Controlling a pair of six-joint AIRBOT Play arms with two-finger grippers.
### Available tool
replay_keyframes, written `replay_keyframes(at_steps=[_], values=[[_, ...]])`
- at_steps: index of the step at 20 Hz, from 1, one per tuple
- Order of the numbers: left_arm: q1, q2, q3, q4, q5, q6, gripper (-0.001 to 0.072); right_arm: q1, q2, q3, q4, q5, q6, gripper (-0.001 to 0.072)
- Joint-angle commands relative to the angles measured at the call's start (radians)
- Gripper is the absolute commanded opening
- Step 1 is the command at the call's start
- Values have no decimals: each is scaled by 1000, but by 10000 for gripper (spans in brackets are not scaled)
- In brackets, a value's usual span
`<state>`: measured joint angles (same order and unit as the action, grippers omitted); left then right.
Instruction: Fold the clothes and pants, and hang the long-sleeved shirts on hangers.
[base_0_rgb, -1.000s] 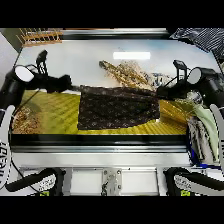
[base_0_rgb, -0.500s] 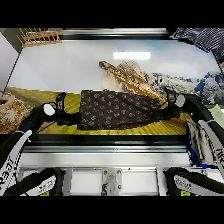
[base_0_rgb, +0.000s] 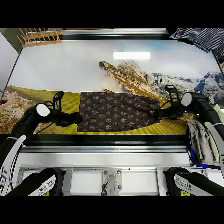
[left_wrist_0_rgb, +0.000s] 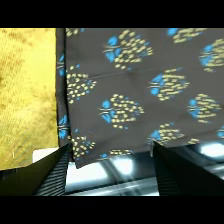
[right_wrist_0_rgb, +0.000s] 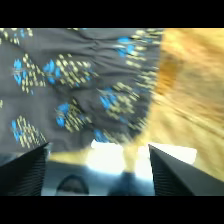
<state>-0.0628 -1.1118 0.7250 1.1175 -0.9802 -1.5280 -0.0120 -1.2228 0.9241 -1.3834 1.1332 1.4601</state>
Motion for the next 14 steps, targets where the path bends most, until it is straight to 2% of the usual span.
replay_keyframes(at_steps=[1,2,3,7,11,14], values=[[27,130,39,-13,-30,2,362,-135,57,29,53,76,-77,713],[22,162,39,-18,-9,2,107,-193,45,24,114,68,-79,713],[11,183,39,-18,12,2,2,-250,17,19,204,56,-111,713],[-92,199,39,-19,81,-16,2,-374,-170,11,507,-13,-234,712],[-196,135,39,-20,159,-45,2,-339,-344,11,638,-34,-291,711],[-241,82,40,-21,203,-80,2,-281,-386,11,692,-45,-309,703]])
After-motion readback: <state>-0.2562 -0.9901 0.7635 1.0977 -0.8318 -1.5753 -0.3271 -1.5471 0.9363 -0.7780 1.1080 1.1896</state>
